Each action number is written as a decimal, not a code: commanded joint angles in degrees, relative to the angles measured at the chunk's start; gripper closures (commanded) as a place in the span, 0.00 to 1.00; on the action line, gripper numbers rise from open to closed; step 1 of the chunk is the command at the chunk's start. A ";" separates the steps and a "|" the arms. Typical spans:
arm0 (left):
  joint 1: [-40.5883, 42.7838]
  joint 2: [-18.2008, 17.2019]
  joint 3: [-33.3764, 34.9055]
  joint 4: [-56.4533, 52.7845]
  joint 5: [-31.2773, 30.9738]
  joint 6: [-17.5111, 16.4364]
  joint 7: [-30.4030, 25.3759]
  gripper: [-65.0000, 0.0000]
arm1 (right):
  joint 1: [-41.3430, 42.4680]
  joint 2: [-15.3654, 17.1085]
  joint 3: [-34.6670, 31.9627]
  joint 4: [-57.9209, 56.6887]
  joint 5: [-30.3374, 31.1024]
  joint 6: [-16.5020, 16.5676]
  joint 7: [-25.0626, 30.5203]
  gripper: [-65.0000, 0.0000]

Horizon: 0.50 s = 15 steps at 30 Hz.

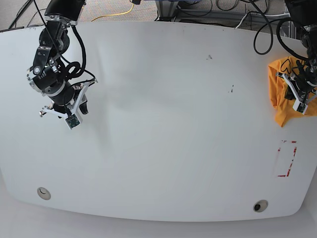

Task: Layout the t-shirt on the table in an organized manner, then fold the t-shirt properly
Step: 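Push the shirt to the table edge with the left gripper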

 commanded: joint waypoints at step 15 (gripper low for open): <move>-0.57 10.34 2.10 13.32 -0.24 0.12 3.54 1.00 | 1.25 0.52 0.55 1.70 0.63 -0.10 1.40 0.81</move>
